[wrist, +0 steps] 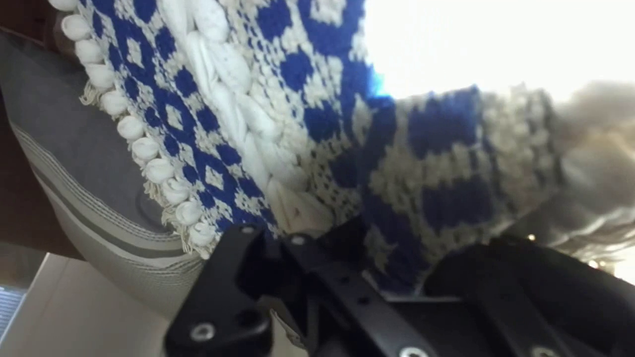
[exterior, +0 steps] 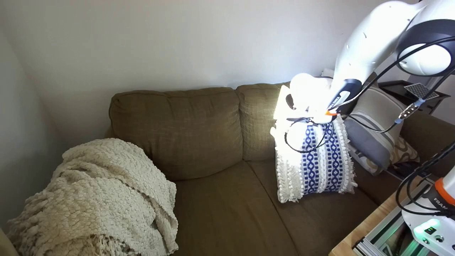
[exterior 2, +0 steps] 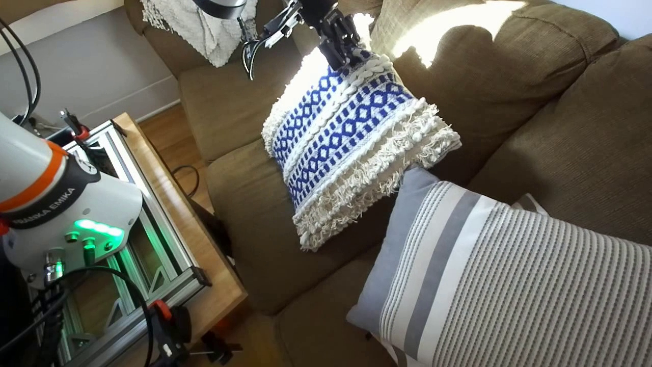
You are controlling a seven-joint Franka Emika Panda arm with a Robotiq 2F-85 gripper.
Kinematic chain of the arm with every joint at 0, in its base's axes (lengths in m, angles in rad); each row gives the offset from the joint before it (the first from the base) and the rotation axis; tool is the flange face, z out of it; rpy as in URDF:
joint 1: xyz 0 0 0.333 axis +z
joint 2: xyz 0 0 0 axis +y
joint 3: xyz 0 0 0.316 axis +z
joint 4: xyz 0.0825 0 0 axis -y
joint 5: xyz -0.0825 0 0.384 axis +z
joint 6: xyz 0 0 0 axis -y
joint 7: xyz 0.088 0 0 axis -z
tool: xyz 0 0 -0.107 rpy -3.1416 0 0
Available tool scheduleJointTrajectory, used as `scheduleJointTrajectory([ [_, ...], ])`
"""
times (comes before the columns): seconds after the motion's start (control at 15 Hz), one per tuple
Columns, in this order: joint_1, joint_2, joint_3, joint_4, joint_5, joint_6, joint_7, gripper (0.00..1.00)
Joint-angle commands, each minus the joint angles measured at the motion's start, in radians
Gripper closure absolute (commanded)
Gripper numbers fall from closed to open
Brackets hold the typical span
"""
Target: Put the pillow upright
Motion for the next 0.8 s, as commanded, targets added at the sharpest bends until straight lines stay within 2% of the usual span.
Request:
scheduleJointTrajectory([
  [0.0, 0.091, 0.046, -0.111, 0.011, -0.081, 0.016, -0.003, 0.96],
  [0.2, 0.152, 0.07, -0.19, -0.006, -0.114, 0.044, -0.005, 0.96],
  [0.4, 0.183, 0.112, -0.245, -0.004, -0.119, 0.113, -0.037, 0.96],
  [0.73, 0.197, 0.194, -0.276, 0.009, -0.057, 0.237, -0.163, 0.96],
])
